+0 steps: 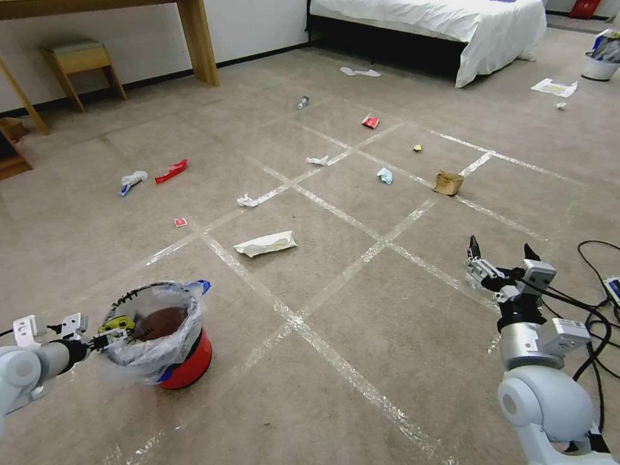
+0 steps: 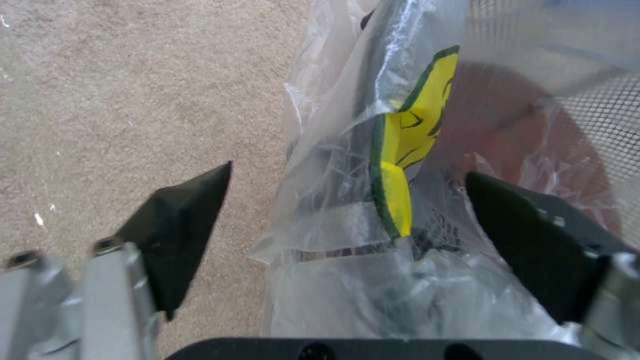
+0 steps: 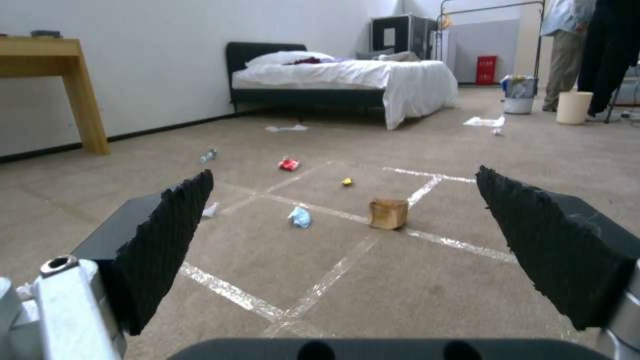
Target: Pick up the trash bin and place the garbage on the floor into it.
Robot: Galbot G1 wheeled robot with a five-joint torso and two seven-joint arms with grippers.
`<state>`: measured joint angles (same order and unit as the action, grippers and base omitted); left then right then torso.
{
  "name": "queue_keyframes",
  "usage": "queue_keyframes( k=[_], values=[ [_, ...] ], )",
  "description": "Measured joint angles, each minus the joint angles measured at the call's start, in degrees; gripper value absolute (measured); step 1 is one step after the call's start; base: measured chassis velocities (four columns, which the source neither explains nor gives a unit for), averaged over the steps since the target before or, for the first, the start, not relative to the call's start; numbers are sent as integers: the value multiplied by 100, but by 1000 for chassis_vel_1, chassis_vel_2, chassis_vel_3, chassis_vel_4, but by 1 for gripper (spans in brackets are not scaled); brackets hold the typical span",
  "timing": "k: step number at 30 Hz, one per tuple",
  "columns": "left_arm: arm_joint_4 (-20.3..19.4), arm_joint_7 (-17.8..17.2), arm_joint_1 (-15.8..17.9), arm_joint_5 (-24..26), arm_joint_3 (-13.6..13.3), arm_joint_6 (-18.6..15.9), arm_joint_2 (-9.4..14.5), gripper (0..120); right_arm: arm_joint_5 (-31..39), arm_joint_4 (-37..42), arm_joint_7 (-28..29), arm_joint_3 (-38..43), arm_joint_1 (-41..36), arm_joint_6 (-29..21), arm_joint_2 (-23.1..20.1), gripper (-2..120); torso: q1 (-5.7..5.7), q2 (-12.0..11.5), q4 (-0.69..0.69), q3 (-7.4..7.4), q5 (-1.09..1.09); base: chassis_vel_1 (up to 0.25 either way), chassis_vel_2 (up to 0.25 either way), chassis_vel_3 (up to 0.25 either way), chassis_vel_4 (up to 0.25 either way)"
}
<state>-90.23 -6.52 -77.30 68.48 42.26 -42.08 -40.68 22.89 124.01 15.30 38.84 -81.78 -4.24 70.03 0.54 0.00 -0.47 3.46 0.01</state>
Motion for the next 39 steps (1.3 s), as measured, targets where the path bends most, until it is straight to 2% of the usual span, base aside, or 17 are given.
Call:
queue_keyframes(
  k=[2,5,7,8,11,13,14,16,18,19,20,22,28,33,37,38,39],
  values=[
    [1,12,-34,0,-6,1,33,74,0,-4,1,0,5,10,0,100,0,0,0,0,-1,0,0,0,0],
    [1,14,-41,0,-12,1,41,72,0,-7,2,0,7,11,2,100,0,0,0,0,0,0,0,0,0],
    [-5,24,-64,-2,-28,17,64,59,0,-14,2,-8,13,16,5,100,0,0,0,0,0,0,0,0,0],
    [-5,24,-64,-2,-28,17,64,59,0,-14,2,-8,13,16,5,100,0,0,0,0,0,0,0,0,0],
    [-29,29,-98,-3,-27,18,82,49,0,-14,2,-9,17,22,0,100,0,0,0,0,0,0,0,0,0],
    [-105,66,-222,-23,36,10,109,36,6,-12,2,-8,22,32,-10,100,0,0,0,0,-2,0,0,0,0],
    [-105,66,-222,-23,36,10,109,36,6,-12,2,-8,22,32,-10,100,0,0,0,0,-2,0,0,0,0],
    [-146,59,-275,-16,109,-12,111,25,18,-11,3,-10,33,34,-12,100,0,0,0,0,-5,0,0,0,0],
    [-156,51,-282,-8,130,-12,111,22,23,-11,6,-11,34,34,-12,100,0,0,0,0,-5,0,0,0,0],
    [-184,37,-296,7,166,-12,111,14,33,-7,16,-11,33,34,-11,100,0,0,0,0,-2,0,0,0,0],
    [-184,37,-296,7,166,-12,111,14,33,-7,16,-11,33,34,-11,100,0,0,0,0,-2,0,0,0,0],
    [-219,6,-303,44,212,-13,111,3,53,-5,28,-1,20,34,-23,100,0,0,0,1,-4,0,0,0,0],
    [-295,-127,-298,114,281,-13,84,0,67,11,48,19,-22,51,-35,100,0,0,-1,1,-3,0,0,0,0],
    [-460,-228,-369,147,458,-15,-7,0,69,86,60,42,-79,75,-56,100,0,0,0,1,-1,0,0,0,0],
    [-761,-429,-511,276,683,-16,-105,0,99,153,72,61,-110,80,-100,100,0,0,1,0,-2,0,0,0,0],
    [-976,-573,-561,407,819,-16,-179,0,128,184,81,65,-114,80,-117,100,0,0,1,0,-1,0,0,0,0],
    [-976,-573,-561,407,819,-16,-179,0,128,184,81,65,-114,80,-117,100,0,0,1,0,-1,0,0,0,0]
  ],
)
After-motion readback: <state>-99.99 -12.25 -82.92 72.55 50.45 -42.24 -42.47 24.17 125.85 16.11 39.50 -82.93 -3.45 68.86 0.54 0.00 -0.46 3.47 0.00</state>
